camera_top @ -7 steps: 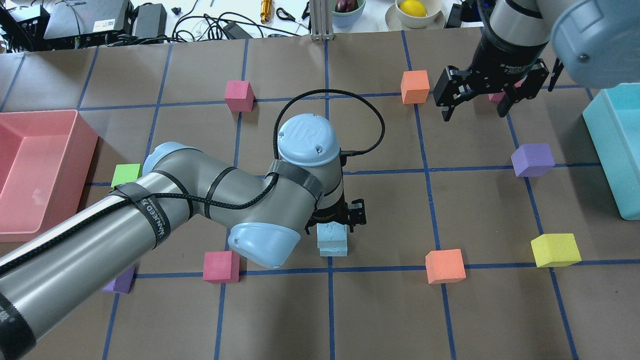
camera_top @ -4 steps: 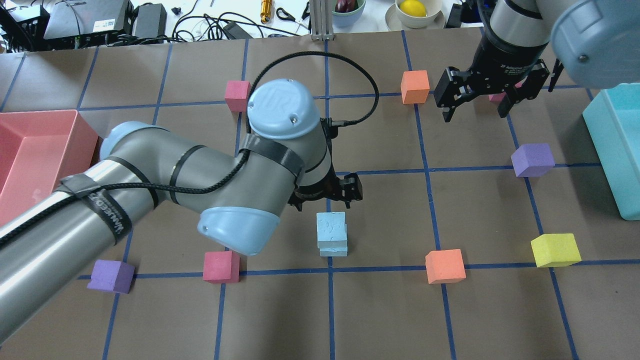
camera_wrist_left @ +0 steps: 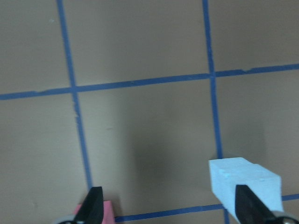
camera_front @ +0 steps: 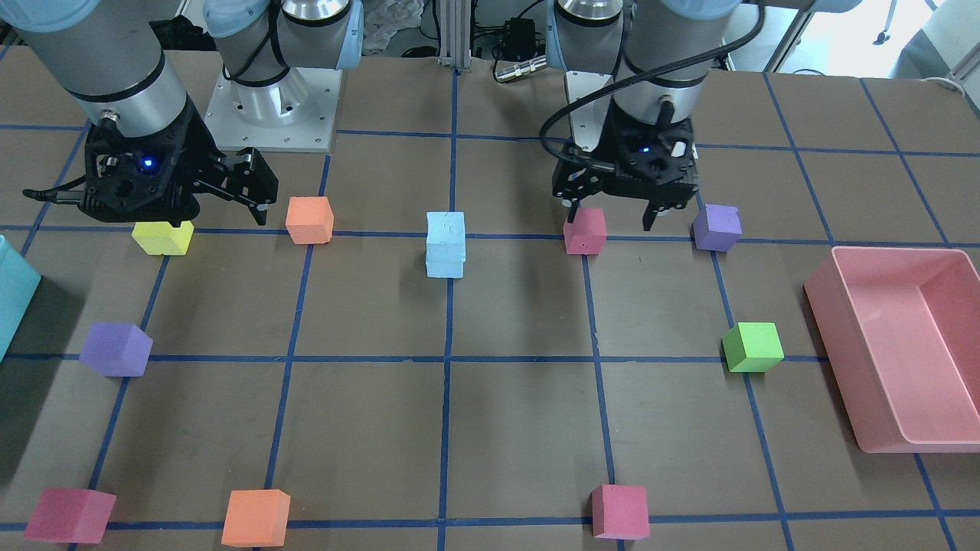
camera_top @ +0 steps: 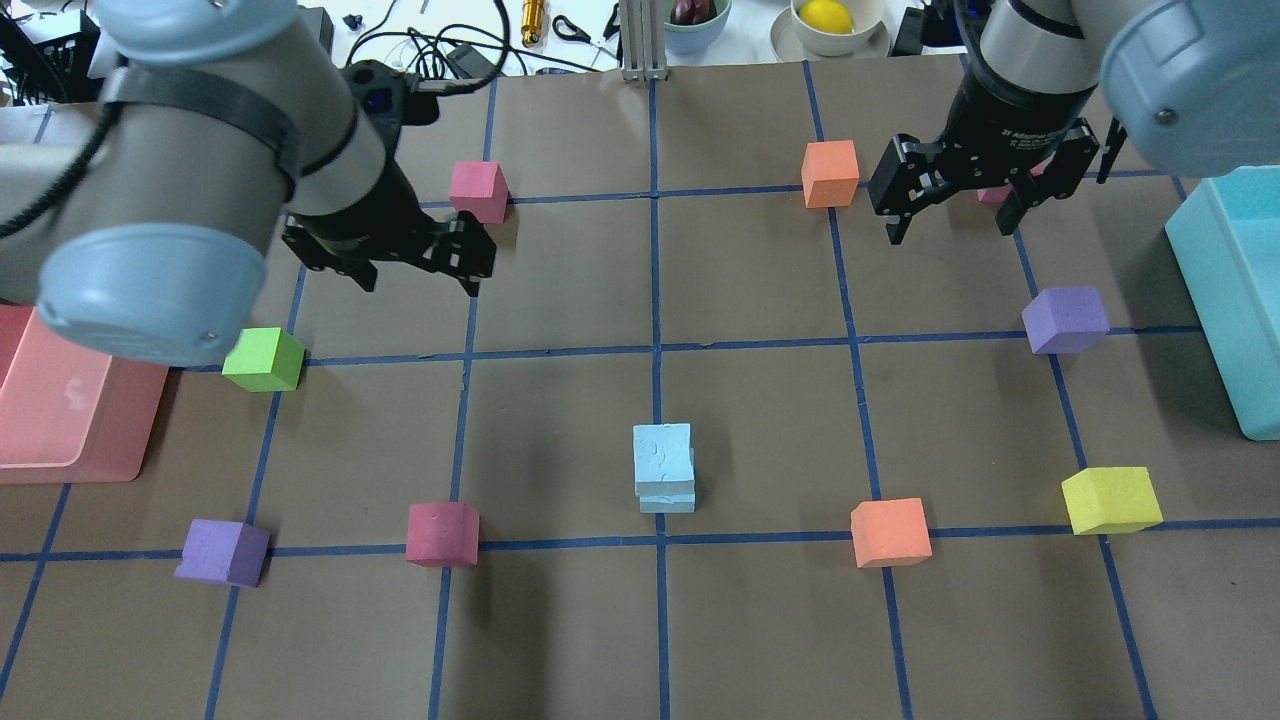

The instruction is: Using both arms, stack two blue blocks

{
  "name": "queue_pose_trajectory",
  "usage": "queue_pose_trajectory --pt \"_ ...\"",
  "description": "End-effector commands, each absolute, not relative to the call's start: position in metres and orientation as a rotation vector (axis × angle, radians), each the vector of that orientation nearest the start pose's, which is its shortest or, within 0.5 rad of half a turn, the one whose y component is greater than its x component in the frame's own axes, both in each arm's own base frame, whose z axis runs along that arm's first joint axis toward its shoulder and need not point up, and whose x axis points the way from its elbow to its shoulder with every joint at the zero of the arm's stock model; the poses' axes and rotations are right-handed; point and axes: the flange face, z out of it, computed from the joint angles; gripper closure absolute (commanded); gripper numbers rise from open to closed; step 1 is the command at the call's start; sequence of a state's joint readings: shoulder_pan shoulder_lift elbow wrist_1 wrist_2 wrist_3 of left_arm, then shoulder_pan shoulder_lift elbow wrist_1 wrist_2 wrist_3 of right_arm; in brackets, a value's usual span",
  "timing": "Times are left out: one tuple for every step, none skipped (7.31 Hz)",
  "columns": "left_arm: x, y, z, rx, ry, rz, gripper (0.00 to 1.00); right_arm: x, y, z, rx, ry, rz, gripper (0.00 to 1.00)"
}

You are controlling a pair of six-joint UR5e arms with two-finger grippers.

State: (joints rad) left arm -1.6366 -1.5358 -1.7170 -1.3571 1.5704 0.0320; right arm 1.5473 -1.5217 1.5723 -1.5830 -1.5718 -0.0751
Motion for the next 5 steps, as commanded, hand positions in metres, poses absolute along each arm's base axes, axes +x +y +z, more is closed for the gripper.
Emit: queue_pose_trajectory --pt "-0.135 -0.481 0.507 0.113 3.112 -0.171 0.00 0.121 -0.512 0.464 -0.079 3.138 0.058 0.00" --pt "-0.131 -0.494 0.520 0.059 3.077 -0.174 0.00 0.121 -0.511 0.464 -0.079 3.138 0.060 0.00" --pt "-0.132 -0.497 0.525 0.011 3.086 -0.154 0.00 0.121 -0.511 0.464 -0.079 3.138 0.060 0.00" --pt "-0.134 -0.498 0.522 -0.004 3.108 -0.144 0.00 0.121 -0.511 0.463 -0.080 3.139 0.067 0.00" --pt "-0.136 -0.497 0.522 0.019 3.131 -0.120 0.00 0.121 -0.511 0.463 -0.082 3.141 0.068 0.00"
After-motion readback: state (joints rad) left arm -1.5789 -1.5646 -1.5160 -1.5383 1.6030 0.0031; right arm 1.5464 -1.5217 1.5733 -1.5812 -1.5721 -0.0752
